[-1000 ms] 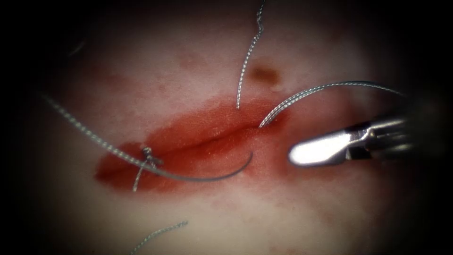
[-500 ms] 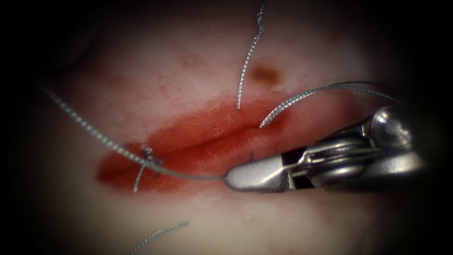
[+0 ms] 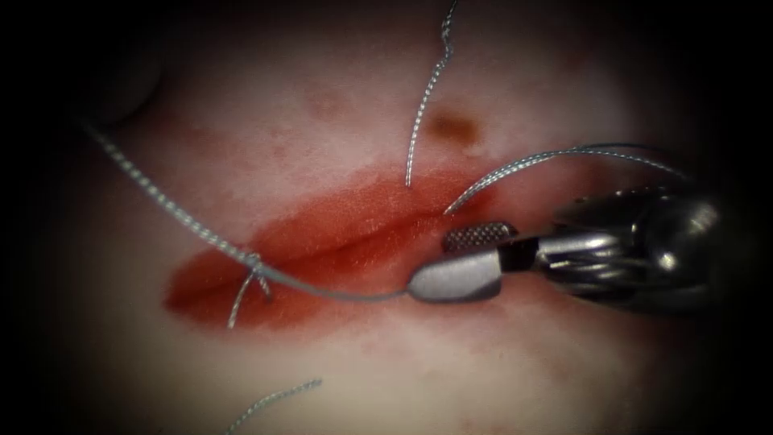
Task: Wound Closure
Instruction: Use the right hand to pull the suture length through.
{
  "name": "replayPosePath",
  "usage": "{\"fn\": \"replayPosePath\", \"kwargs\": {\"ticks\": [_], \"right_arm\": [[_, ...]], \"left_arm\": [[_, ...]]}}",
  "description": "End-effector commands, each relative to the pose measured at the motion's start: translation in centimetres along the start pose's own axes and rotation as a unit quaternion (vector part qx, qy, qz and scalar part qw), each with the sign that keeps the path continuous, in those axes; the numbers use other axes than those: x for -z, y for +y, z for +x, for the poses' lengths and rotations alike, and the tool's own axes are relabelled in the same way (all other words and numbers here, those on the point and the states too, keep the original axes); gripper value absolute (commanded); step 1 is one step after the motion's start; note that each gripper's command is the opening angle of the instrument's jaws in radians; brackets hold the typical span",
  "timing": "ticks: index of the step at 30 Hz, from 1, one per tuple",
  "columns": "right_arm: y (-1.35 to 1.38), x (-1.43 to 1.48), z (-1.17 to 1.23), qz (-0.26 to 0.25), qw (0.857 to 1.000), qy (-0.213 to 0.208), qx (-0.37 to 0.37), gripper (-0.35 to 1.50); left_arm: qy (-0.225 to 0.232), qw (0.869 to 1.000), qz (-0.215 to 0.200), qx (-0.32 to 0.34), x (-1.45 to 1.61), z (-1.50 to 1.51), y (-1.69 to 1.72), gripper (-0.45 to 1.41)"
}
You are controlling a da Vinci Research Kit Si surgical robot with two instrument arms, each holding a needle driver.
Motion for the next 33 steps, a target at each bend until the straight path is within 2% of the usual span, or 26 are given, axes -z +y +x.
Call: {"fn": "replayPosePath", "kwargs": {"ticks": [1, 2, 4, 6, 9, 13, 19, 24, 25, 26, 27, 28, 29, 33], "right_arm": [[-0.09, -0.04, 0.10, 0.006, 0.996, 0.000, 0.089, 0.89], [-0.11, -0.04, 0.11, 0.007, 0.991, -0.001, 0.135, 0.93], [-0.13, -0.03, 0.13, 0.019, 0.962, -0.005, 0.273, 0.94], [-0.14, -0.03, 0.17, 0.030, 0.930, -0.007, 0.366, 0.96], [-0.15, -0.05, 0.22, 0.033, 0.901, -0.008, 0.433, 0.96], [-0.14, -0.18, 0.24, 0.017, 0.885, -0.018, 0.464, 0.98], [-0.07, -0.32, 0.20, -0.001, 0.860, -0.064, 0.506, 0.94], [-0.06, -0.41, 0.19, -0.008, 0.851, -0.083, 0.518, 0.64], [-0.06, -0.44, 0.18, -0.010, 0.851, -0.085, 0.518, 0.41], [-0.06, -0.45, 0.19, -0.010, 0.851, -0.085, 0.518, 0.02], [-0.06, -0.45, 0.19, -0.012, 0.858, -0.084, 0.507, -0.35], [-0.07, -0.45, 0.20, -0.011, 0.870, -0.084, 0.486, -0.35], [-0.07, -0.44, 0.21, -0.003, 0.890, -0.085, 0.448, -0.35], [-0.08, -0.34, 0.22, 0.043, 0.918, -0.097, 0.381, -0.35]], "left_arm": [[-0.004, 1.000, -0.001, -0.001, 0.03, -0.11, 0.03, -0.45], [-0.004, 1.000, -0.001, -0.001, 0.03, -0.11, 0.03, -0.45], [-0.002, 1.000, 0.000, -0.001, 0.03, -0.11, 0.03, -0.45], [-0.001, 1.000, 0.000, -0.001, 0.03, -0.11, 0.03, -0.45], [-0.002, 1.000, 0.000, -0.001, 0.03, -0.11, 0.03, -0.45], [-0.001, 1.000, 0.001, -0.001, 0.02, -0.11, 0.02, -0.45], [0.001, 1.000, 0.002, -0.001, 0.02, -0.11, 0.01, -0.45], [0.000, 1.000, 0.002, -0.001, 0.02, -0.11, 0.00, -0.45], [0.000, 1.000, 0.002, -0.001, 0.02, -0.11, 0.00, -0.45], [0.000, 1.000, 0.002, 0.000, 0.01, -0.10, -0.01, -0.45], [0.000, 1.000, 0.002, 0.000, 0.01, -0.10, -0.01, -0.45], [0.001, 1.000, 0.003, 0.000, 0.01, -0.10, -0.01, -0.45], [0.001, 1.000, 0.003, -0.001, 0.01, -0.10, -0.01, -0.45], [0.003, 1.000, 0.004, -0.001, 0.02, -0.10, -0.01, -0.45]]}}
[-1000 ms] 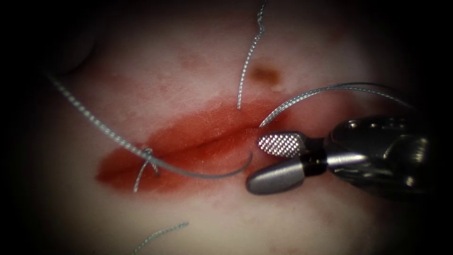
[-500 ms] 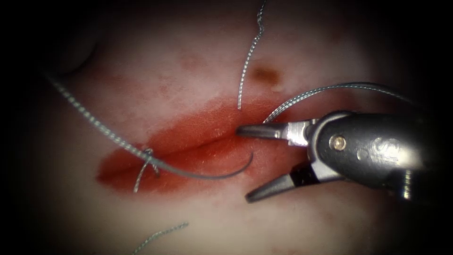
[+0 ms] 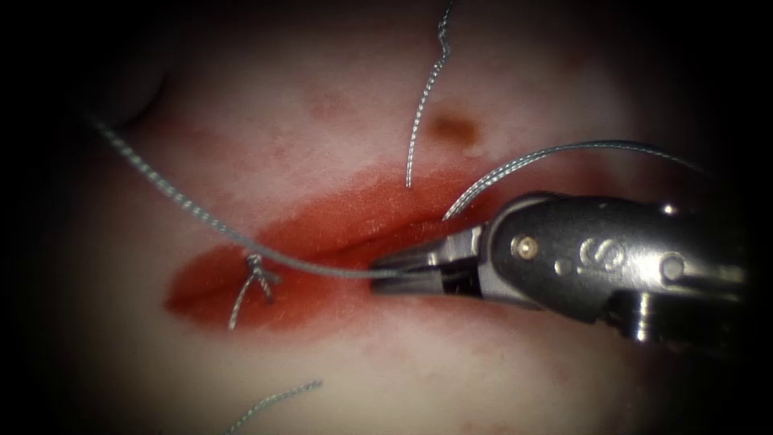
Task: Wound Closure
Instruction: Use the right hand to pull the suture length through.
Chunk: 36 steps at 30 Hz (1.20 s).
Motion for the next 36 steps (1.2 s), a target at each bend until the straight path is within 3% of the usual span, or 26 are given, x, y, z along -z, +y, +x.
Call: {"fn": "replayPosePath", "kwargs": {"ticks": [1, 3, 4, 5, 8, 11, 16, 23, 27, 30, 34, 36], "right_arm": [[0.07, 0.03, 0.11, 0.010, 1.000, -0.003, -0.015, -0.35], [0.06, 0.07, 0.07, 0.016, 0.998, -0.023, -0.060, -0.35], [0.05, 0.13, 0.03, 0.026, 0.990, -0.039, -0.130, -0.35], [0.05, 0.13, 0.03, 0.026, 0.990, -0.039, -0.130, -0.35], [-0.06, 0.19, -0.05, 0.061, 0.967, -0.066, -0.238, -0.35], [-0.18, 0.24, -0.12, 0.074, 0.948, -0.086, -0.298, -0.35], [-0.40, 0.32, -0.25, 0.128, 0.894, -0.136, -0.407, -0.35], [-0.66, 0.55, -0.33, 0.170, 0.838, -0.204, -0.477, -0.35], [-0.86, 0.77, -0.27, 0.186, 0.787, -0.253, -0.531, -0.35], [-1.05, 0.87, -0.19, 0.195, 0.768, -0.274, -0.544, -0.35], [-1.28, 0.98, -0.07, 0.211, 0.767, -0.293, -0.530, -0.35], [-1.30, 0.99, -0.01, 0.204, 0.774, -0.281, -0.529, -0.35]], "left_arm": [[-0.003, 1.000, -0.001, -0.002, 0.04, -0.11, 0.03, -0.45], [-0.002, 1.000, -0.001, -0.003, 0.05, -0.10, 0.04, -0.45], [-0.002, 1.000, 0.000, -0.003, 0.05, -0.10, 0.05, -0.45], [-0.002, 1.000, 0.000, -0.003, 0.05, -0.10, 0.05, -0.45], [-0.002, 1.000, 0.000, -0.003, 0.06, -0.10, 0.05, -0.45], [-0.002, 1.000, -0.001, -0.001, 0.05, -0.12, 0.03, -0.45], [-0.011, 1.000, 0.019, 0.002, 0.01, -0.18, -0.10, -0.45], [-0.026, 0.998, 0.057, -0.016, -0.05, -0.32, -0.42, -0.45], [-0.029, 0.995, 0.088, -0.036, -0.12, -0.38, -0.68, -0.45], [-0.031, 0.993, 0.107, -0.044, -0.17, -0.42, -0.88, -0.45], [-0.028, 0.989, 0.128, -0.064, -0.23, -0.43, -1.06, -0.45], [-0.024, 0.987, 0.137, -0.075, -0.23, -0.43, -1.09, -0.45]]}}
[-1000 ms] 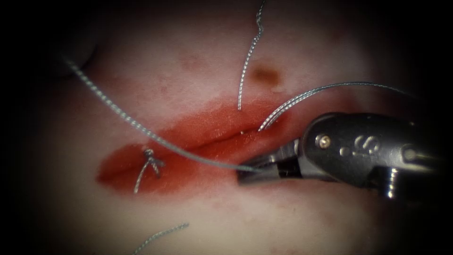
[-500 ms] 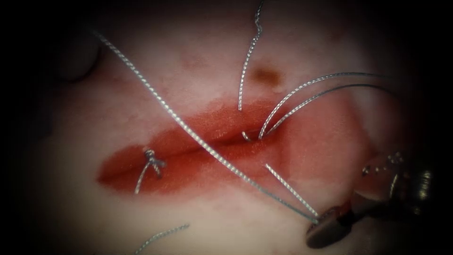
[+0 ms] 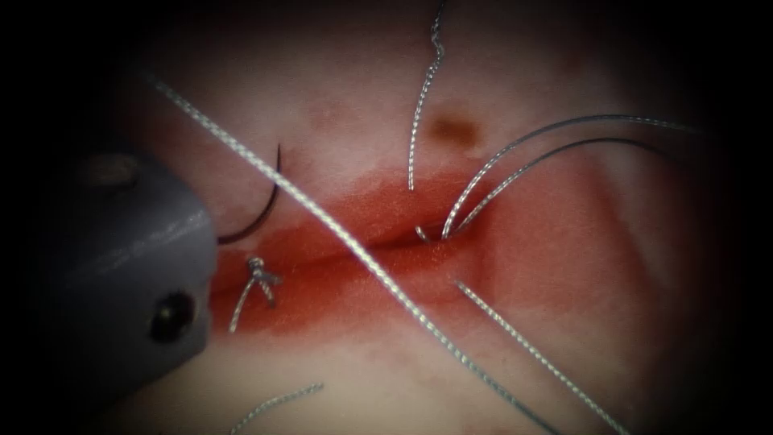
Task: Wound Closure
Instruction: Use the right hand to pull the suture length through, then mistakenly use the left gripper to pull the suture through.
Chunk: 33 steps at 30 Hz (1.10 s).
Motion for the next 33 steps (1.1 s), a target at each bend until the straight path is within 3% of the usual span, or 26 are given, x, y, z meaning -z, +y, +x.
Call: {"fn": "replayPosePath", "kwargs": {"ticks": [1, 2, 3, 4, 5, 6, 9, 10, 11, 14, 21, 25, 33], "right_arm": [[-0.14, 0.06, 0.14, -0.001, 0.999, 0.026, 0.034, -0.35], [-0.16, 0.07, 0.18, -0.002, 0.997, 0.039, 0.073, -0.35], [-0.18, 0.09, 0.22, -0.001, 0.994, 0.049, 0.094, -0.06], [-0.20, 0.12, 0.28, -0.001, 0.991, 0.057, 0.119, 0.46], [-0.22, 0.13, 0.33, -0.001, 0.989, 0.060, 0.132, 0.79], [-0.24, 0.16, 0.37, -0.001, 0.987, 0.062, 0.149, 0.98], [-0.33, 0.30, 0.49, -0.001, 0.978, 0.078, 0.192, 1.21], [-0.43, 0.46, 0.59, -0.019, 0.962, 0.141, 0.235, 1.28], [-0.43, 0.46, 0.59, -0.019, 0.962, 0.141, 0.235, 1.28], [-0.60, 0.74, 0.73, -0.059, 0.935, 0.239, 0.255, 1.28], [-0.83, 1.27, 0.92, -0.123, 0.910, 0.311, 0.243, 1.20], [-0.86, 1.45, 0.94, -0.161, 0.898, 0.338, 0.230, 1.33], [-0.81, 1.43, 0.93, -0.203, 0.888, 0.361, 0.201, 1.28]], "left_arm": [[0.001, 1.000, 0.000, -0.008, 0.05, -0.11, 0.03, -0.45], [0.000, 1.000, -0.002, -0.017, 0.06, -0.10, 0.05, -0.45], [-0.001, 1.000, -0.003, -0.018, 0.07, -0.10, 0.06, -0.45], [-0.002, 1.000, -0.004, -0.021, 0.08, -0.09, 0.09, -0.45], [-0.002, 1.000, -0.005, -0.022, 0.10, -0.08, 0.12, -0.45], [-0.003, 1.000, -0.005, -0.021, 0.12, -0.07, 0.14, -0.45], [-0.007, 1.000, -0.009, -0.027, 0.18, -0.05, 0.21, -0.45], [-0.012, 0.999, -0.013, -0.026, 0.21, -0.03, 0.26, -0.45], [-0.012, 0.999, -0.013, -0.026, 0.21, -0.03, 0.26, -0.45], [-0.011, 0.999, -0.025, -0.027, 0.26, -0.01, 0.33, -0.45], [0.003, 0.998, -0.047, -0.031, 0.35, 0.08, 0.51, -0.45], [0.003, 0.998, -0.049, -0.033, 0.36, 0.09, 0.53, -0.45], [0.003, 0.998, -0.050, -0.030, 0.37, 0.09, 0.53, -0.45]]}}
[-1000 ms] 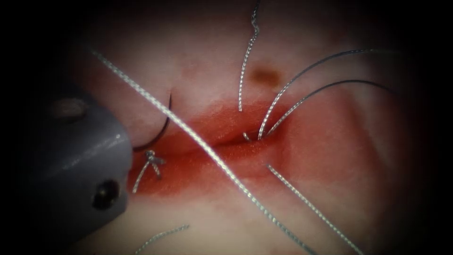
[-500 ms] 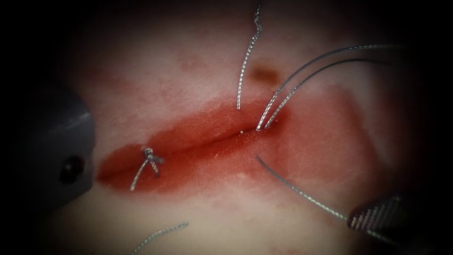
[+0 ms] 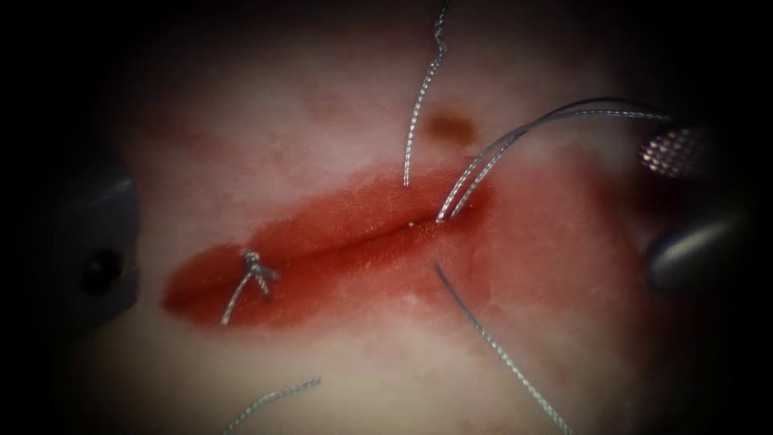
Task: Wound Closure
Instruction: Mistakenly use the left gripper to pull the suture through.
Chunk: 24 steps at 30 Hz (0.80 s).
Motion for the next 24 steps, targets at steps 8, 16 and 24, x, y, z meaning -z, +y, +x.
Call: {"fn": "replayPosePath", "kwargs": {"ticks": [8, 16, 24], "right_arm": [[-0.08, -0.84, 0.14, 0.043, 0.999, -0.015, 0.002, 0.91], [-0.03, -1.54, -0.14, 0.017, 0.996, -0.029, 0.086, 1.08], [0.17, -1.50, -0.22, 0.020, 0.988, -0.029, 0.147, 1.01]], "left_arm": [[-0.076, 0.993, 0.037, -0.080, -0.01, -0.45, -0.18, -0.45], [-0.134, 0.970, 0.074, -0.189, 0.00, -0.71, -0.45, -0.45], [-0.209, 0.905, 0.101, -0.356, -0.07, -0.80, -0.47, -0.45]]}}
